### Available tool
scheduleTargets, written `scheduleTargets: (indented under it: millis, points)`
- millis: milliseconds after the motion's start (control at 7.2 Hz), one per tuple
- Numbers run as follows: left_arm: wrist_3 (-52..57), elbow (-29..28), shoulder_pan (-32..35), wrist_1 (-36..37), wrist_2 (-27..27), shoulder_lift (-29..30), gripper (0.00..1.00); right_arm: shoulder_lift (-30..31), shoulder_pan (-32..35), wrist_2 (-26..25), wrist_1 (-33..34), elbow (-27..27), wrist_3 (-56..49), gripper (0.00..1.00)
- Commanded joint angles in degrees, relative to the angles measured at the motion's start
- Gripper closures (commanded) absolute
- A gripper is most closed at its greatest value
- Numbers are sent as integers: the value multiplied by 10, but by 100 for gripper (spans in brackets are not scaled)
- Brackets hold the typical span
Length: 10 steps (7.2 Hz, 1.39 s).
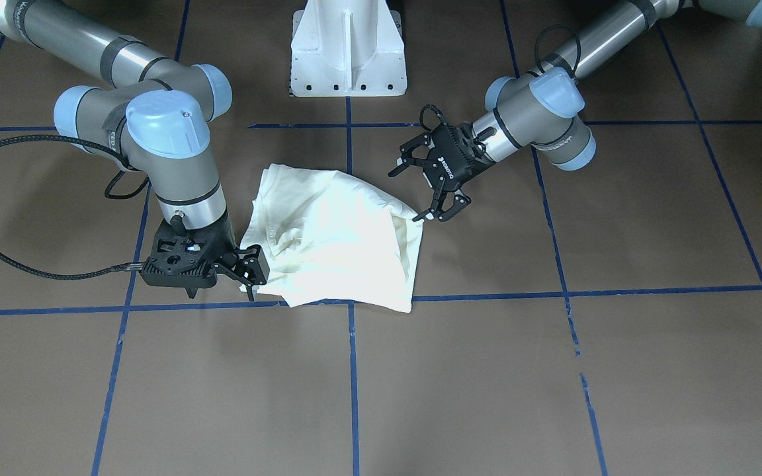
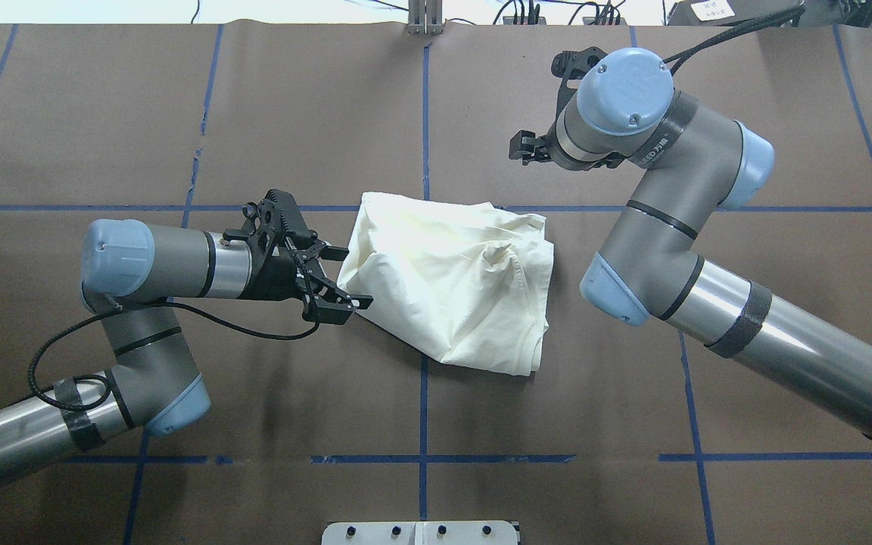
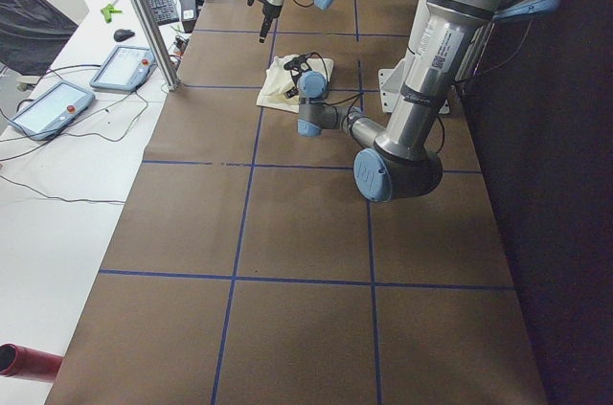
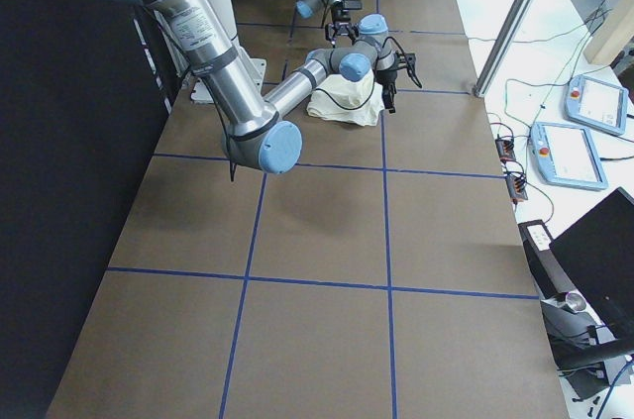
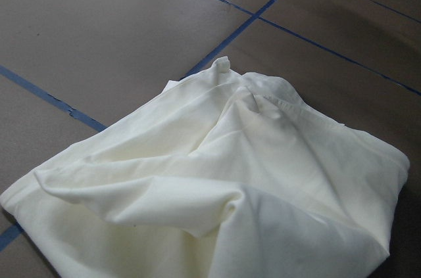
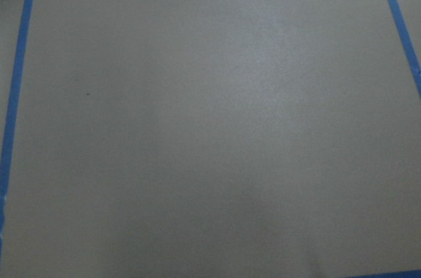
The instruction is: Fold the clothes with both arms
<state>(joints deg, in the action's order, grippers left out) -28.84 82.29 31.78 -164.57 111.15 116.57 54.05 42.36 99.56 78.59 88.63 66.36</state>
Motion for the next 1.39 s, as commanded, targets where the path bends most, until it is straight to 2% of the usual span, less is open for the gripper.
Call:
scheduleTargets:
  millis: [0, 694, 1250]
  points:
    - [1, -19, -7, -1, -1, 22, 0, 2, 0, -1, 0, 0, 0, 0]
    - [1, -49, -10, -1, -1, 42, 0, 4, 0, -1, 0, 0, 0, 0]
    - [-4, -46, -16, -34, 0, 10, 0, 9, 1, -1, 0, 2, 0, 0]
